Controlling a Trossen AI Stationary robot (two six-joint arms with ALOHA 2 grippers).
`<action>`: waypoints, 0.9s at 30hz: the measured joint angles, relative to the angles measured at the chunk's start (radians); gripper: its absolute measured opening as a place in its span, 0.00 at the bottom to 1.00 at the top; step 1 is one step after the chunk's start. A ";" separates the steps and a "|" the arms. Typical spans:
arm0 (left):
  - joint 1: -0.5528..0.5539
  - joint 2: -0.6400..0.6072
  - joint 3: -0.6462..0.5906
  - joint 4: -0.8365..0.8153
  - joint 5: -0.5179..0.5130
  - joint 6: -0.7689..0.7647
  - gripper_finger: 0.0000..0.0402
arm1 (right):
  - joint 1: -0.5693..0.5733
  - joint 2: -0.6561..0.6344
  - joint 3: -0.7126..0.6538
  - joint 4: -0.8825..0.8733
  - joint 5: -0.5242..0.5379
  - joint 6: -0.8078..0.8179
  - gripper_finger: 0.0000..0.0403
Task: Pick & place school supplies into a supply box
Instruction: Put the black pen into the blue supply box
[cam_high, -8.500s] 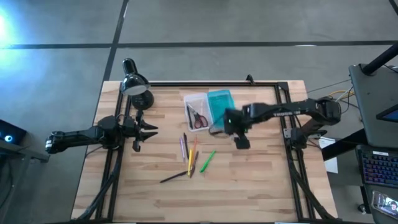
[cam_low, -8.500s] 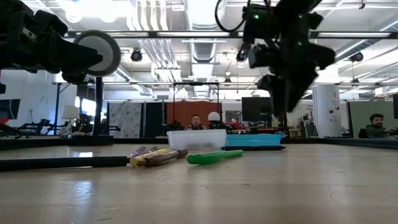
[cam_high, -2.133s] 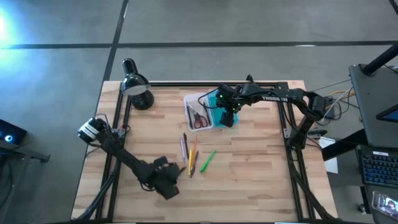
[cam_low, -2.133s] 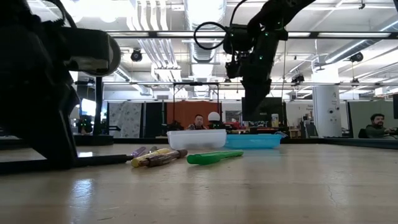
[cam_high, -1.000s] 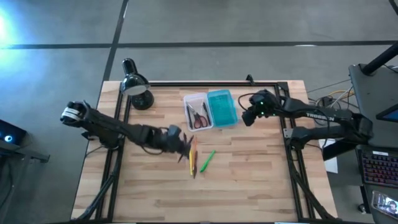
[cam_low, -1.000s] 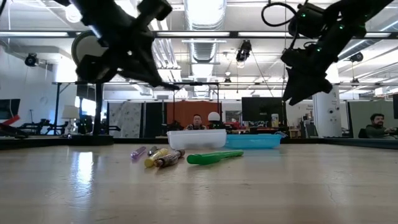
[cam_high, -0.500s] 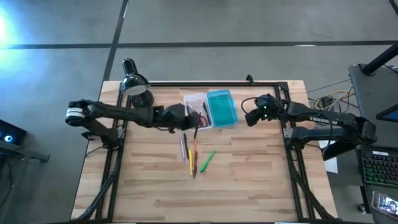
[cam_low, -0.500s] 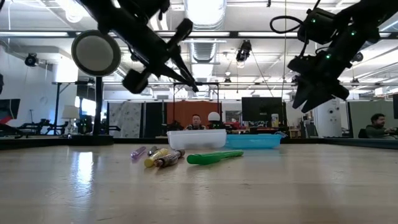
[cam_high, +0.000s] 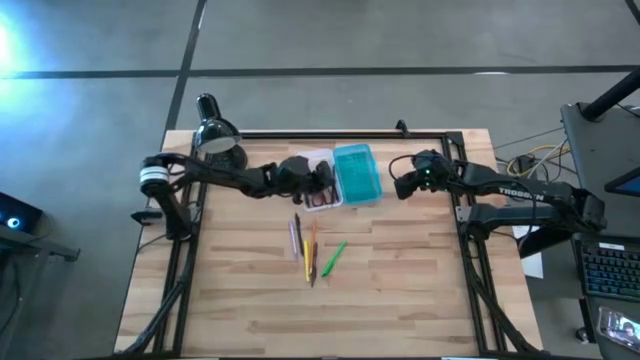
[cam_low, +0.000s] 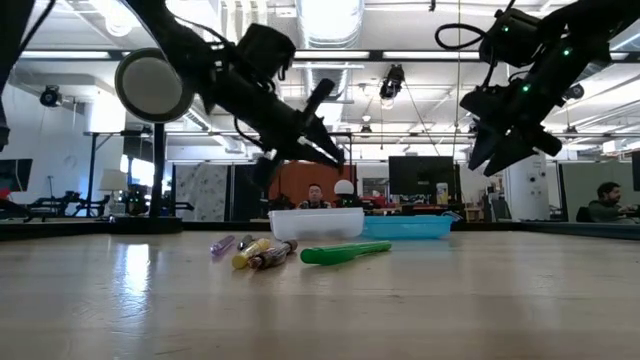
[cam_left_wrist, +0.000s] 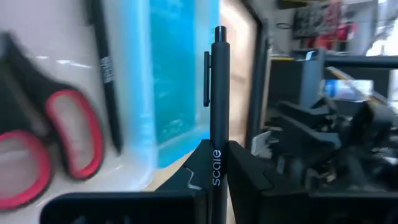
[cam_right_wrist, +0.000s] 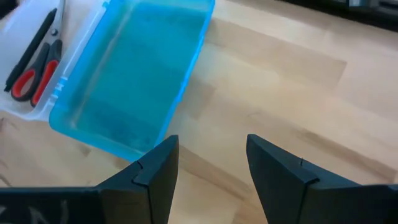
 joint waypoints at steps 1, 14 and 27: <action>0.005 0.011 0.000 0.035 0.000 0.000 0.03 | 0.000 -0.003 0.000 0.000 0.003 0.000 0.44; 0.042 0.062 0.054 0.103 -0.031 0.051 0.03 | 0.000 -0.009 0.000 -0.005 0.011 -0.012 0.44; 0.062 0.073 0.072 -0.349 -0.101 0.063 0.04 | 0.000 -0.007 0.001 -0.005 0.012 -0.011 0.44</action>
